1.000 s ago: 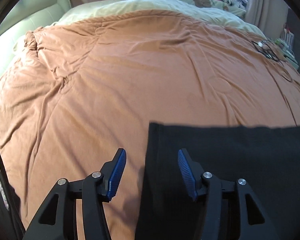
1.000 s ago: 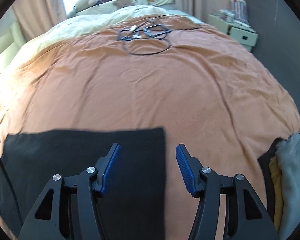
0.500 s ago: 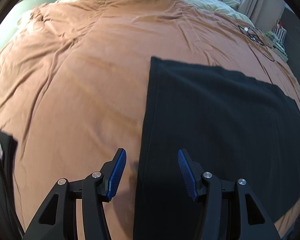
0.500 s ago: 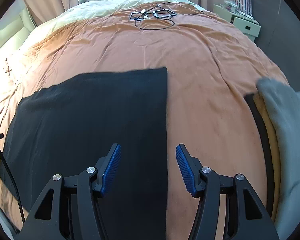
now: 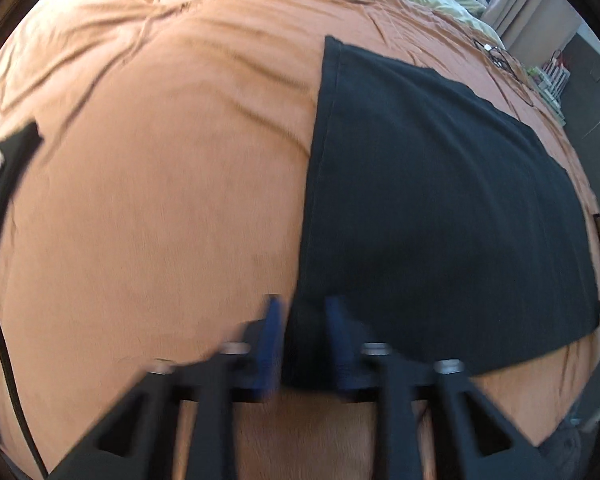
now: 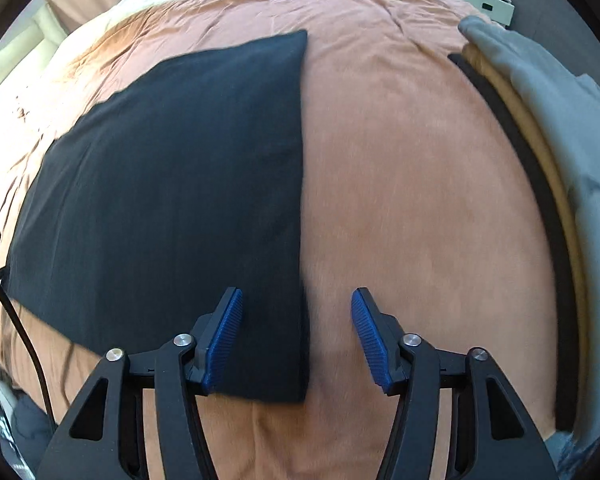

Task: Fold small clothes

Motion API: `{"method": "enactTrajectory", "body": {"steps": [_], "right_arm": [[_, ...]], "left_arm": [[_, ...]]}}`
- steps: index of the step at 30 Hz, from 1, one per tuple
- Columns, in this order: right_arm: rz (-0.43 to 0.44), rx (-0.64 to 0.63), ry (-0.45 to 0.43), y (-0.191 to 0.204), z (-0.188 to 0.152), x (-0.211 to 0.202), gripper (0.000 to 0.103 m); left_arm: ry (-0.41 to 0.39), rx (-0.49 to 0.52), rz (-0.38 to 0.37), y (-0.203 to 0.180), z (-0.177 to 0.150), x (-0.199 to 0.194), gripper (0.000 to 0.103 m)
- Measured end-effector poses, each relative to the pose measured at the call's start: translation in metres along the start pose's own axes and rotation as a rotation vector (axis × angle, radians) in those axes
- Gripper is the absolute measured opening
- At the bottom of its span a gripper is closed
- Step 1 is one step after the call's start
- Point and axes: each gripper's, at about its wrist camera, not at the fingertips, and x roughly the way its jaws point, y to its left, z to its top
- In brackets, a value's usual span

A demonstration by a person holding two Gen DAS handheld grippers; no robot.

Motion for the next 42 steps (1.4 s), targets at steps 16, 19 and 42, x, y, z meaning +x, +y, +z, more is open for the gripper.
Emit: {"method": "enactTrajectory", "body": {"steps": [16, 19, 42], "right_arm": [[-0.072, 0.019, -0.066, 0.022, -0.024, -0.059, 0.006], [-0.069, -0.004, -0.123, 0.042, -0.022, -0.077, 0.006], [0.174, -0.201, -0.096, 0.198, -0.019, -0.041, 0.006]], "left_arm": [[-0.071, -0.186, -0.093, 0.026, -0.032, -0.038, 0.037], [-0.086, -0.246, -0.161, 0.033, -0.037, -0.04, 0.049], [-0.071, -0.533, -0.415, 0.048, -0.048, -0.002, 0.018]]}}
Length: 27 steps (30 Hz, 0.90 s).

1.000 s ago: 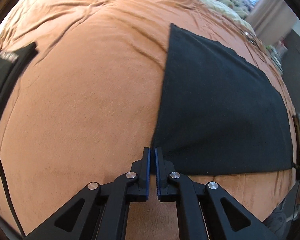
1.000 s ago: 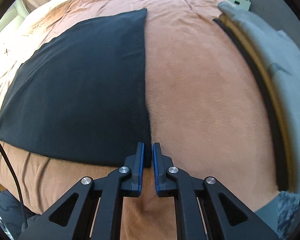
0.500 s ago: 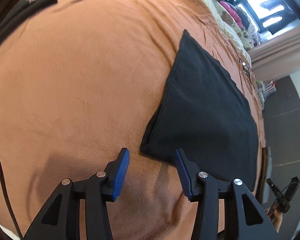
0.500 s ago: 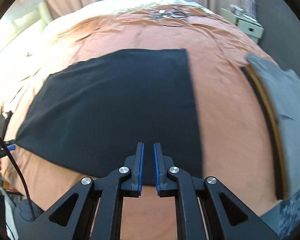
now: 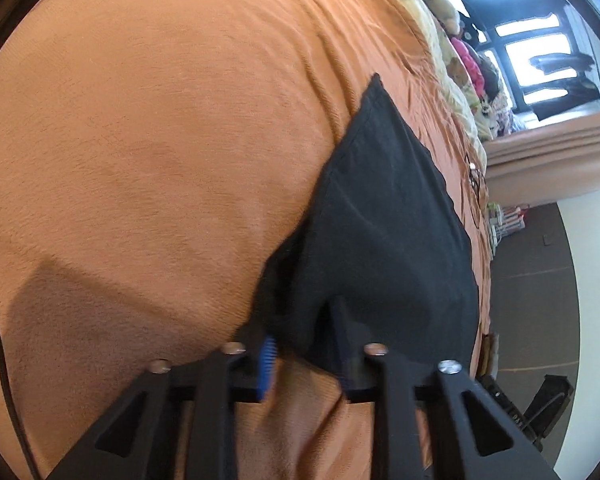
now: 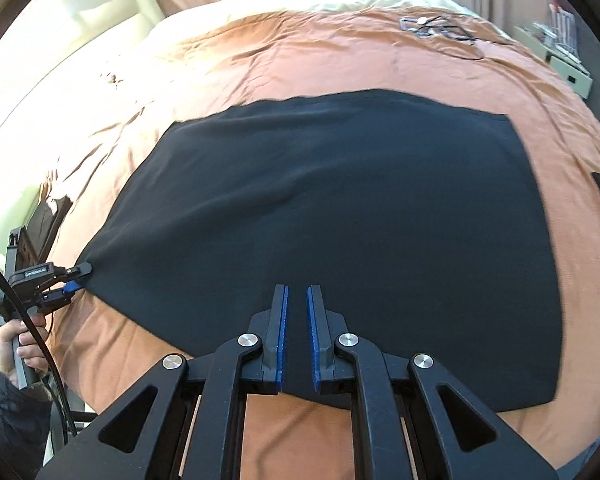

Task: Fold small clothes

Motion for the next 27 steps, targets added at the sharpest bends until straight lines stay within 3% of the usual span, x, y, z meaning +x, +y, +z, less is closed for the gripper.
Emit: {"method": "enactTrajectory", "body": {"steps": [4, 12, 20, 27], "right_arm": [[0.022, -0.013, 0.056, 0.003, 0.013, 0.035, 0.006], [0.033, -0.015, 0.162, 0.008, 0.045, 0.101, 0.006], [-0.006, 0.01, 0.142, -0.001, 0.104, 0.13, 0.005], [-0.051, 0.059, 0.147, -0.022, 0.165, 0.167, 0.005]], "left_arm": [[-0.01, 0.008, -0.01, 0.001, 0.001, -0.004, 0.006], [-0.064, 0.039, -0.056, -0.021, 0.005, -0.024, 0.005], [-0.064, -0.032, -0.043, -0.016, 0.005, -0.019, 0.005], [-0.035, -0.019, 0.109, -0.012, 0.001, -0.003, 0.005]]}}
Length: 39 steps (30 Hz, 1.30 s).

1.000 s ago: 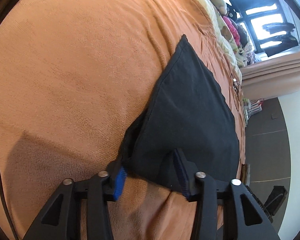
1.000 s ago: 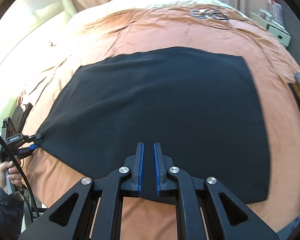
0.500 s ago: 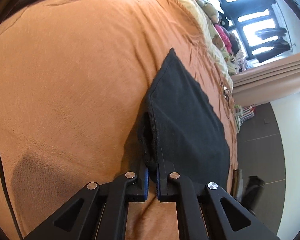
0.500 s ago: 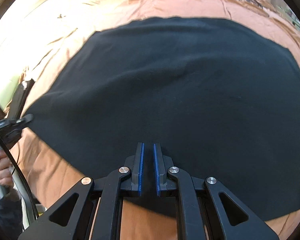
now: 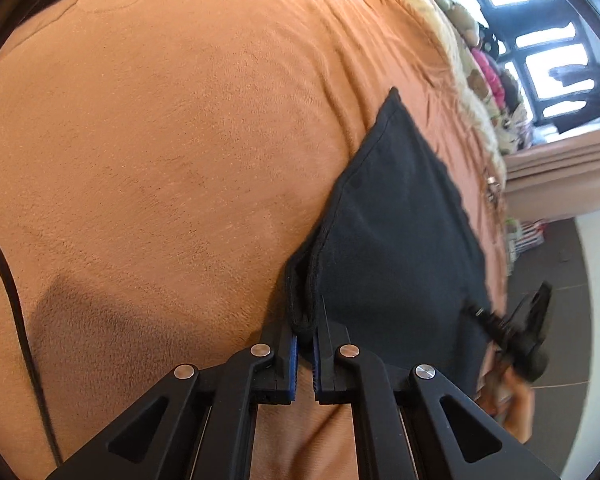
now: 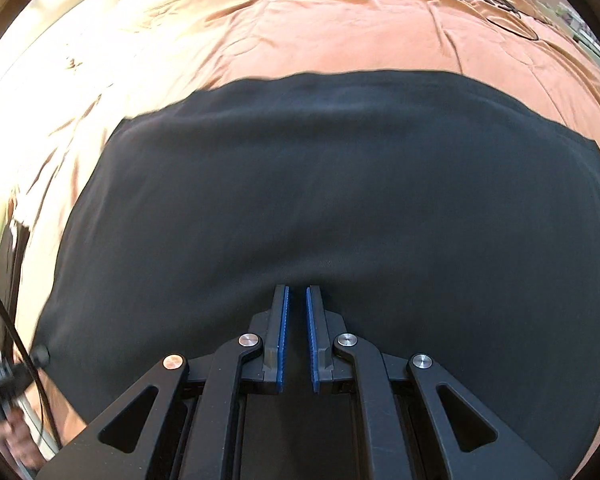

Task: Fold small clothes
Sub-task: 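Hold the black shirt edge with both grippers and lift it up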

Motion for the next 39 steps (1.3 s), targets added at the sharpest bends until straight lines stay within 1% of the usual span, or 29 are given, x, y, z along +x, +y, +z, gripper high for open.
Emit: {"method": "enactTrajectory", "body": {"steps": [3, 4, 8, 16, 20, 22, 24, 26, 30, 32, 33, 39], "right_arm": [[-0.005, 0.011, 0.001, -0.006, 0.024, 0.012, 0.005], [-0.009, 0.014, 0.001, -0.001, 0.032, 0.021, 0.005], [-0.021, 0.006, -0.006, -0.002, 0.059, 0.034, 0.004], [-0.05, 0.028, -0.024, 0.001, 0.098, 0.059, 0.004], [-0.075, 0.007, -0.02, 0.005, 0.117, 0.07, 0.004], [-0.112, -0.021, -0.023, 0.004, 0.127, 0.07, 0.004], [-0.119, 0.009, -0.007, 0.001, 0.134, 0.077, 0.004], [-0.125, 0.038, -0.008, 0.004, 0.131, 0.068, 0.004], [-0.095, -0.003, -0.026, 0.017, 0.11, 0.044, 0.004], [-0.065, -0.014, -0.026, 0.02, 0.094, 0.032, 0.004], [-0.052, -0.009, -0.009, 0.02, 0.087, 0.027, 0.004], [0.025, -0.015, 0.01, 0.023, 0.031, 0.009, 0.004]], "left_arm": [[-0.001, 0.002, 0.031, -0.001, 0.0, 0.005, 0.005], [-0.001, -0.001, 0.033, -0.001, 0.0, 0.006, 0.005], [0.0, 0.0, 0.039, 0.0, 0.0, 0.007, 0.005], [0.005, -0.031, 0.002, 0.011, -0.002, 0.005, 0.005], [0.013, -0.048, -0.015, 0.014, -0.002, 0.006, 0.005], [0.014, -0.055, -0.018, 0.016, -0.002, 0.006, 0.005], [0.014, -0.054, -0.016, 0.015, -0.001, 0.008, 0.005], [0.015, -0.056, -0.015, 0.015, -0.002, 0.007, 0.005], [0.016, -0.057, -0.019, 0.014, -0.002, 0.004, 0.005], [0.015, -0.058, -0.042, 0.011, -0.002, 0.0, 0.005], [0.008, -0.053, -0.066, 0.009, -0.001, -0.004, 0.005], [-0.032, -0.003, -0.21, -0.019, 0.004, -0.034, 0.004]]}}
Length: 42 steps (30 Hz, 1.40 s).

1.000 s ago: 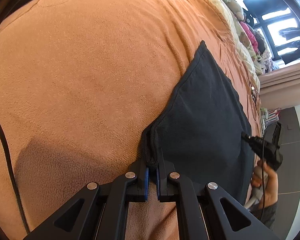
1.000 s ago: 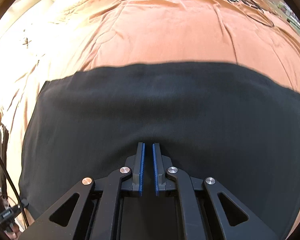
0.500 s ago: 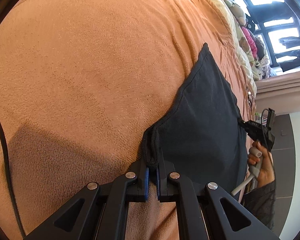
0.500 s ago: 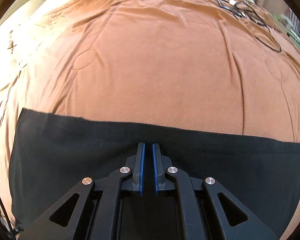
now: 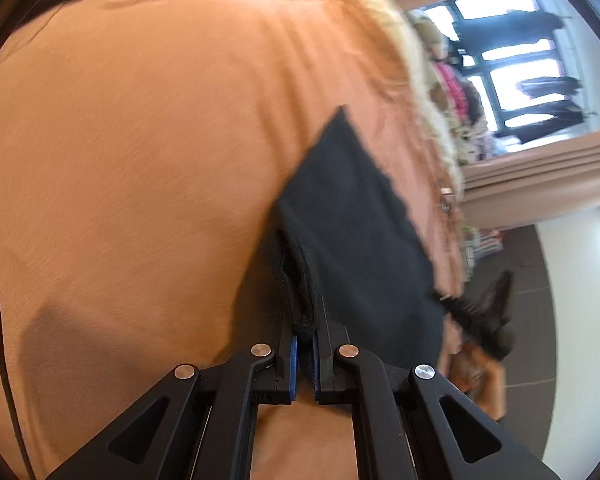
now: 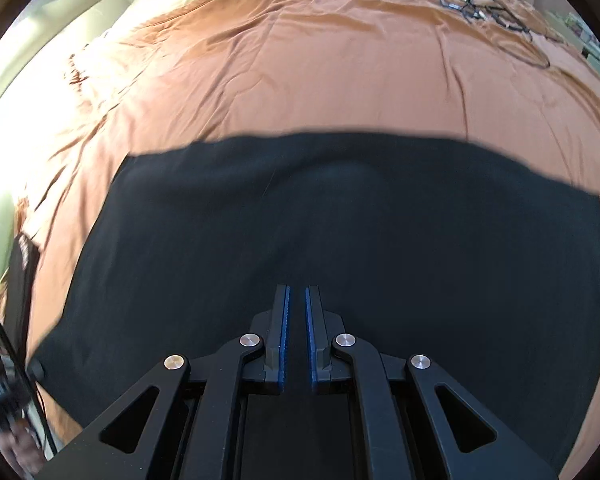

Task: Fold small clothes
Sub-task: 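Hold the black shirt edge with both grippers and lift it up, then fold the lifted edge over the shirt and open both grippers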

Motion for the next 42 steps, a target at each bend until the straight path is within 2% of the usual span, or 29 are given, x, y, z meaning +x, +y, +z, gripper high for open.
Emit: {"method": "enactTrajectory", "body": {"steps": [5, 11, 19, 26, 30, 35, 42], "right_arm": [[0.053, 0.018, 0.035, 0.005, -0.043, -0.003, 0.004], [0.101, 0.034, 0.053, 0.01, -0.091, -0.005, 0.004], [0.189, 0.082, 0.05, 0.009, -0.135, -0.013, 0.004], [0.256, 0.126, 0.044, -0.001, -0.167, -0.021, 0.004], [0.296, 0.138, 0.061, -0.01, -0.173, -0.028, 0.004], [0.293, 0.153, 0.006, -0.027, -0.177, -0.061, 0.004], [0.281, 0.205, -0.114, -0.073, -0.185, -0.118, 0.006]], "left_arm": [[-0.008, 0.098, -0.119, -0.052, 0.003, -0.013, 0.004], [-0.004, 0.193, -0.2, -0.11, 0.001, -0.014, 0.004], [0.021, 0.292, -0.276, -0.177, -0.002, -0.007, 0.004], [0.071, 0.378, -0.302, -0.227, -0.019, 0.016, 0.004], [0.109, 0.43, -0.312, -0.253, -0.032, 0.028, 0.004], [0.154, 0.504, -0.326, -0.286, -0.054, 0.04, 0.004], [0.223, 0.568, -0.333, -0.316, -0.086, 0.063, 0.004]]}}
